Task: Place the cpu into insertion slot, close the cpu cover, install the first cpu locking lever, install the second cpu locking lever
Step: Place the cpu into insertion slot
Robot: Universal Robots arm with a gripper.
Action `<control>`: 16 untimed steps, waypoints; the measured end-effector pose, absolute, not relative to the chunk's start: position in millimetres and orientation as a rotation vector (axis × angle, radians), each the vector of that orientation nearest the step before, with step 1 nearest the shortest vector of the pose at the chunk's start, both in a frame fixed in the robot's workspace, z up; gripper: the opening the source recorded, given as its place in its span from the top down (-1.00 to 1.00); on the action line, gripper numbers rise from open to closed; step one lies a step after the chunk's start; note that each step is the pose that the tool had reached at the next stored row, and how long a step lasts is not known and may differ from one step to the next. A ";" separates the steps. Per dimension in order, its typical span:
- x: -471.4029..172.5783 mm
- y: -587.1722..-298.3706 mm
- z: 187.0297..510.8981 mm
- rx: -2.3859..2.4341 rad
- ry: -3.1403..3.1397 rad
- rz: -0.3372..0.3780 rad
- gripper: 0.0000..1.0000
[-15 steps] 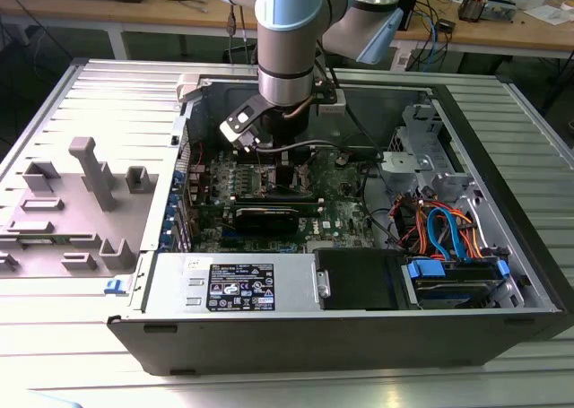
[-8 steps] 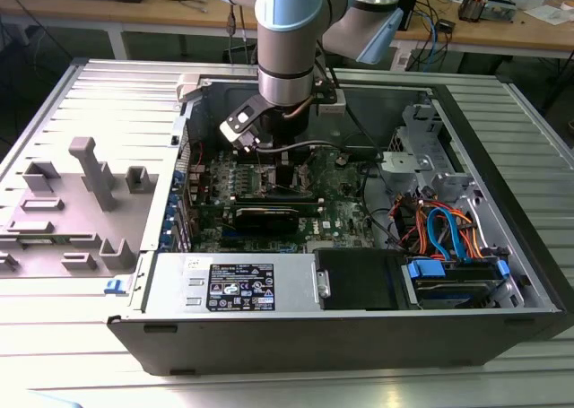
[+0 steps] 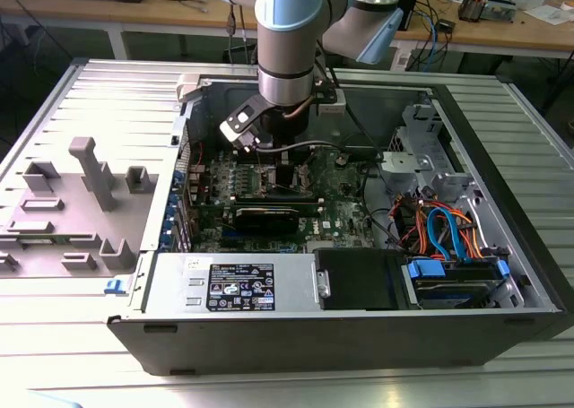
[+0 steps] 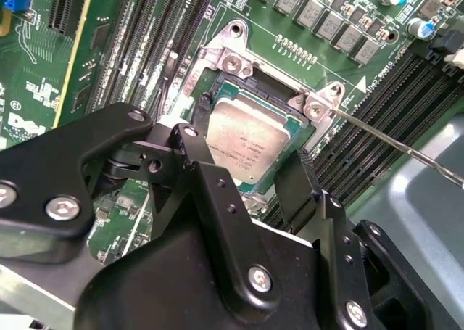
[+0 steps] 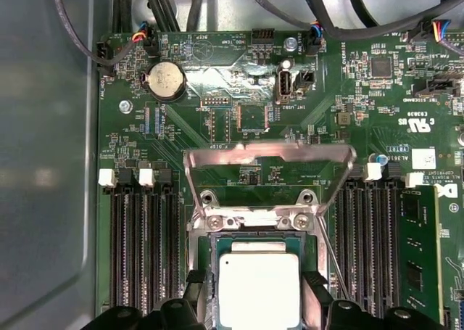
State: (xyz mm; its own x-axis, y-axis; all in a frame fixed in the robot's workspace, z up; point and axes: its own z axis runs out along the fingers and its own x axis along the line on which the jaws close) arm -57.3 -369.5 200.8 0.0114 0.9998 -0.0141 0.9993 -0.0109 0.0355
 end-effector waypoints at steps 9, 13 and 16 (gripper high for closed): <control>-57.2 -369.4 203.1 2.209 2.184 0.024 -0.24; -57.2 -369.4 203.1 2.209 2.184 0.024 -0.26; -57.2 -369.4 203.1 2.209 2.184 0.024 -0.39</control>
